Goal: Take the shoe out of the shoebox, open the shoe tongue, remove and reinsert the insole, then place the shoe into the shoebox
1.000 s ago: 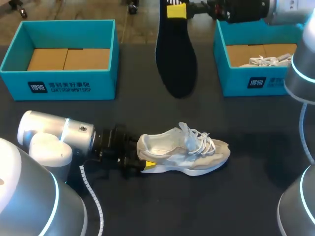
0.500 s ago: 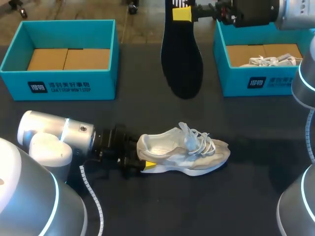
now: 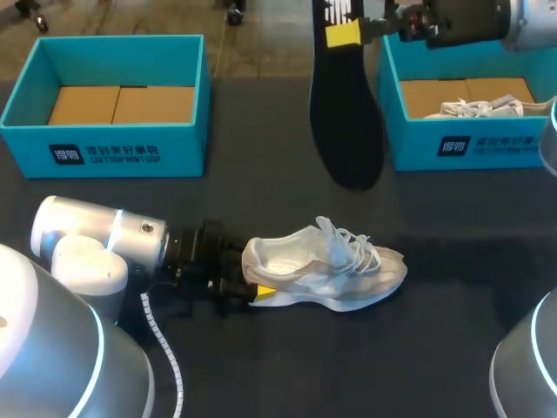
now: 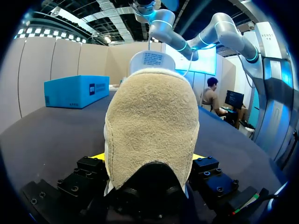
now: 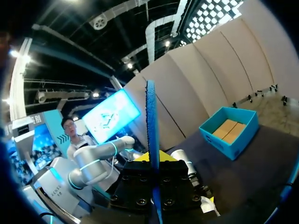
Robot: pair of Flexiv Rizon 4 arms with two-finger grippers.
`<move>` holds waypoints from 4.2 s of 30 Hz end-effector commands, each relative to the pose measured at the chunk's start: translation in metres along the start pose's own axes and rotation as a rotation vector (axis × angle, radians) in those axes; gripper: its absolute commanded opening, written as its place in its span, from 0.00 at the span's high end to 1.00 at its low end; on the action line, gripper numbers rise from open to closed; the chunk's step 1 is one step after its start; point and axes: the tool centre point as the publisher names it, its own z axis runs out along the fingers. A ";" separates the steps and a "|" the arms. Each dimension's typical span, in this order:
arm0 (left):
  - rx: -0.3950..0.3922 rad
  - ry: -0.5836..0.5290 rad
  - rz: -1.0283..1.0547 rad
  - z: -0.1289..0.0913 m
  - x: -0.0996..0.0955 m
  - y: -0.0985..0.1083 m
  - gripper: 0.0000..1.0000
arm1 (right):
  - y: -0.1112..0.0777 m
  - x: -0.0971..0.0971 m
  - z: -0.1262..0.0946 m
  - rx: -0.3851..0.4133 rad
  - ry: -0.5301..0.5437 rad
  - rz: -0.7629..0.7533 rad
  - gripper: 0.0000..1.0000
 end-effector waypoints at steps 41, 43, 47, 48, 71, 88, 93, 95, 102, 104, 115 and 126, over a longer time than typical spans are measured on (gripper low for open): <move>-0.004 0.001 0.000 0.001 0.000 0.000 1.00 | -0.108 0.086 -0.004 -0.028 -0.043 0.242 1.00; -0.004 0.001 0.000 0.001 0.000 0.000 1.00 | -0.109 0.087 -0.004 -0.031 -0.042 0.242 1.00; -0.004 0.001 0.000 0.001 0.000 0.000 1.00 | -0.110 0.088 -0.005 -0.042 -0.035 0.238 1.00; -0.004 0.001 0.000 0.001 0.000 0.000 1.00 | -0.110 0.088 -0.005 -0.048 -0.038 0.236 1.00; -0.051 0.044 0.027 -0.008 0.001 -0.008 0.00 | -0.110 0.089 -0.006 -0.070 -0.042 0.226 1.00; -0.242 0.086 0.036 -0.048 -0.001 -0.014 0.00 | -0.110 0.089 -0.006 -0.070 -0.042 0.226 1.00; -0.342 0.092 0.055 -0.059 0.000 -0.014 0.00 | -0.110 0.089 -0.006 -0.070 -0.042 0.226 1.00; -0.364 0.082 0.060 -0.064 -0.001 -0.015 0.00 | -0.110 0.089 -0.006 -0.070 -0.042 0.226 1.00; -0.364 0.082 0.060 -0.064 -0.001 -0.015 0.00 | -0.110 0.089 -0.006 -0.070 -0.042 0.226 1.00; -0.364 0.082 0.060 -0.064 -0.001 -0.015 0.00 | -0.110 0.089 -0.006 -0.070 -0.042 0.226 1.00; -0.512 0.068 0.063 -0.077 -0.008 -0.042 0.00 | -0.110 0.089 -0.006 -0.070 -0.042 0.226 1.00; -0.702 0.137 0.035 -0.081 -0.001 -0.051 0.00 | -0.110 0.089 -0.006 -0.070 -0.042 0.226 1.00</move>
